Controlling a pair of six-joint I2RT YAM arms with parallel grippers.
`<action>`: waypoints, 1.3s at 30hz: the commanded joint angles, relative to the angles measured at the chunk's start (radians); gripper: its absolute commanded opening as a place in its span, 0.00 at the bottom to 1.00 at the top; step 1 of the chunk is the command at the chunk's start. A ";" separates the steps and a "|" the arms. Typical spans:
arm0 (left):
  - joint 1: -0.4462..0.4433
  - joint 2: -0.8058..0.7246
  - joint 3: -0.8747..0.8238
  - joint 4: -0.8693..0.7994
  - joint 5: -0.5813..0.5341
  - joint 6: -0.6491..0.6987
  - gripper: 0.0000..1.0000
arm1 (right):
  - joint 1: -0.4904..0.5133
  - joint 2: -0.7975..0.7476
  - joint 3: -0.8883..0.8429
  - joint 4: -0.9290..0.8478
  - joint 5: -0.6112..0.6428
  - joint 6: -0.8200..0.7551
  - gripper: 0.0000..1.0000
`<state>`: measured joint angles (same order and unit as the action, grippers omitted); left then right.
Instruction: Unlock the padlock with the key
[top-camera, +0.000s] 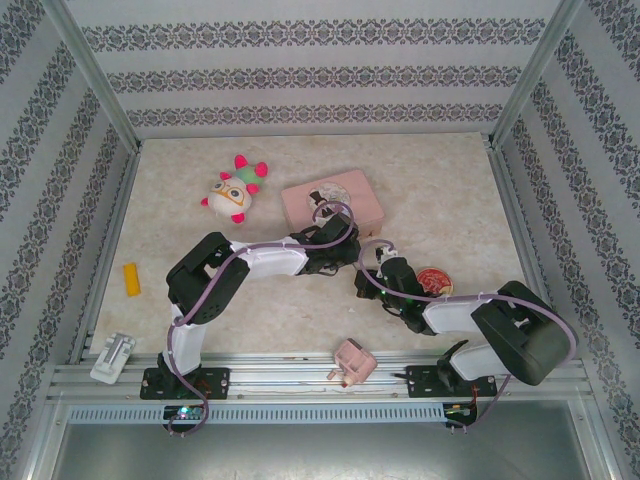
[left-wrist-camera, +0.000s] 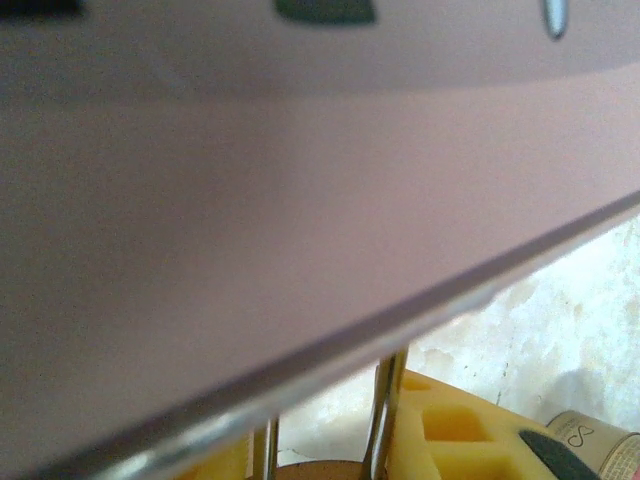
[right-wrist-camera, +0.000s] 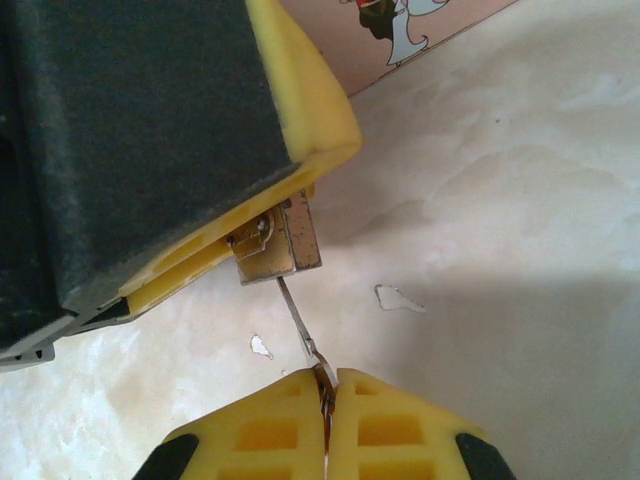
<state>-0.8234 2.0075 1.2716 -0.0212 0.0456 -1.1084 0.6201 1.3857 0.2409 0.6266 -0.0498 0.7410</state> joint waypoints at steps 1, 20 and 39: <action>0.014 -0.015 0.003 0.087 0.010 -0.036 0.11 | 0.013 -0.019 -0.012 0.039 0.038 0.018 0.00; 0.013 0.010 0.010 0.119 0.060 -0.070 0.11 | 0.015 -0.024 -0.015 0.102 0.064 0.026 0.00; 0.013 0.016 0.008 0.129 0.072 -0.079 0.11 | 0.015 0.062 -0.022 0.266 0.056 0.112 0.00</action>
<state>-0.8139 2.0155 1.2716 0.0204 0.0784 -1.1496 0.6266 1.4349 0.2195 0.7643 -0.0082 0.8223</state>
